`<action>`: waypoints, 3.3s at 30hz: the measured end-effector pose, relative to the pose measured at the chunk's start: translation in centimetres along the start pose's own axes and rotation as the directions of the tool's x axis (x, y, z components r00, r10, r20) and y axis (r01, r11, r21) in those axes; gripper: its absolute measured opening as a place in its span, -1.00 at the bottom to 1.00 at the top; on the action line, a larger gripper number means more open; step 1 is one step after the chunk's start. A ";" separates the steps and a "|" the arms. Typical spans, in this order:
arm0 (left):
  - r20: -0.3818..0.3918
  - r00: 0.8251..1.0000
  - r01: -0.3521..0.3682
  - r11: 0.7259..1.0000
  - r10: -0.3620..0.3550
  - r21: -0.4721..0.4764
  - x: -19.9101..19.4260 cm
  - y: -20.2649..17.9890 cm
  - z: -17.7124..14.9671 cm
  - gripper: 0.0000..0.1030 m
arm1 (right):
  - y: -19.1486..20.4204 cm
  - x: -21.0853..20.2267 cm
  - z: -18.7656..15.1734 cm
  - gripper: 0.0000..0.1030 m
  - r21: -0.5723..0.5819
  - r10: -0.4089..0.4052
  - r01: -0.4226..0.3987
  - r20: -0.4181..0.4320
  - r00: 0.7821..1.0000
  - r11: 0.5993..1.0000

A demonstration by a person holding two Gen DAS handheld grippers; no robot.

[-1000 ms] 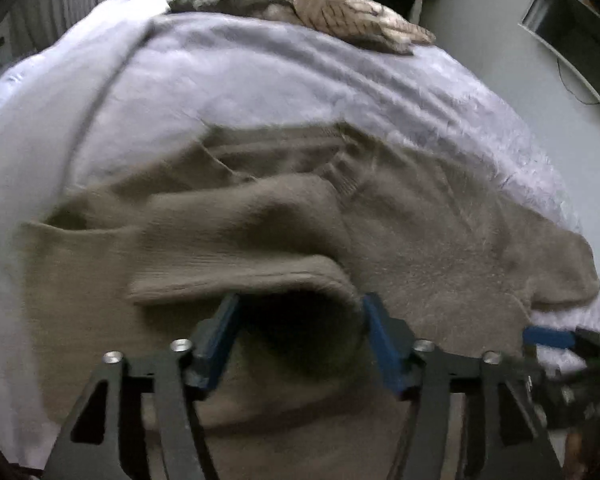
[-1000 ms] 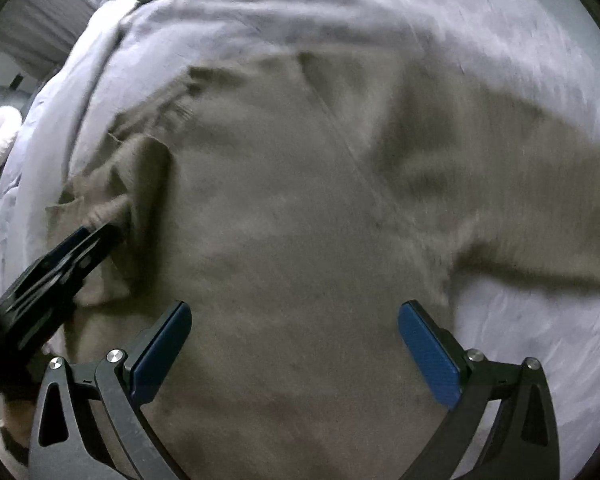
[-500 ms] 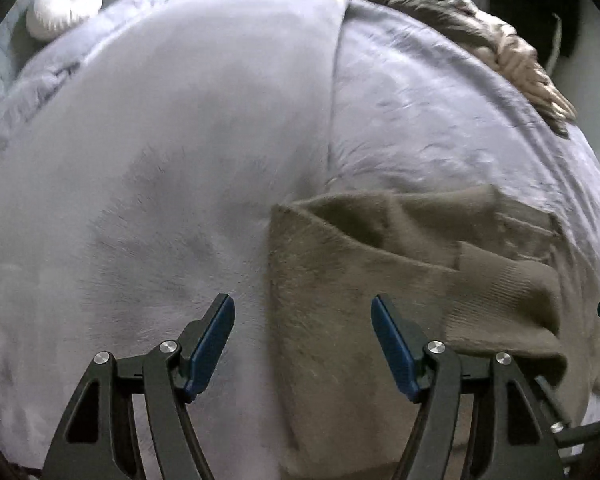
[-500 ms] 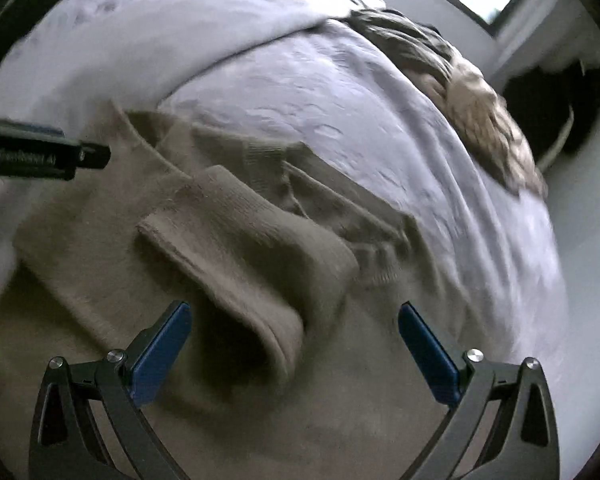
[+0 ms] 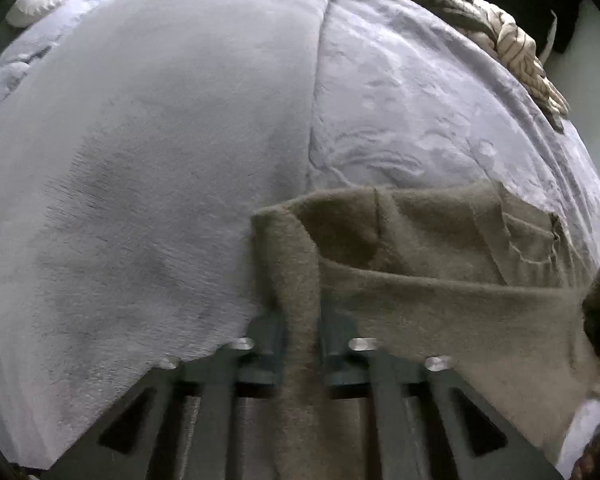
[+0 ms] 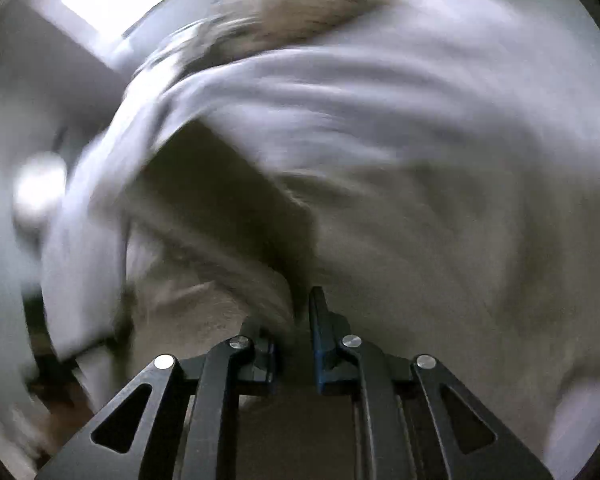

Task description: Fold small clothes

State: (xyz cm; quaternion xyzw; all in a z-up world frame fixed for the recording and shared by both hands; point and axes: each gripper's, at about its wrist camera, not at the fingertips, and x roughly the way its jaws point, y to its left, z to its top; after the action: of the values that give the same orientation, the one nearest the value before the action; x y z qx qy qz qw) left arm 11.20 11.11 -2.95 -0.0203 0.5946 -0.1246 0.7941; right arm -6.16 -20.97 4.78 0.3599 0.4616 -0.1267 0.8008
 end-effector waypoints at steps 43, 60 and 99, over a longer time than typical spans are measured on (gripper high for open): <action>0.045 0.999 -0.012 0.991 0.006 0.135 -5.3 1.0 -3.1 -0.73 | 4.9 3.8 -10.1 -0.12 0.205 0.275 -0.218 -0.316 0.908 0.954; 0.030 0.995 -0.103 0.988 0.100 0.111 -1.5 0.4 -4.5 -0.73 | -8.9 0.3 -2.5 -0.96 0.443 0.039 0.022 -0.128 0.991 0.896; -0.012 0.998 -0.054 0.939 0.061 0.339 -3.1 -20.8 -9.9 0.98 | -25.5 -16.8 -1.3 0.55 0.453 -0.168 0.105 0.099 0.981 0.885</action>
State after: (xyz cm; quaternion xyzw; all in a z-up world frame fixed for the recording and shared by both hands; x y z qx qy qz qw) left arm -2.60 -7.20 0.79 0.1353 0.5736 -0.2019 0.7823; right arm -29.77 -40.30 6.56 0.4908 0.3890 -0.3093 0.7157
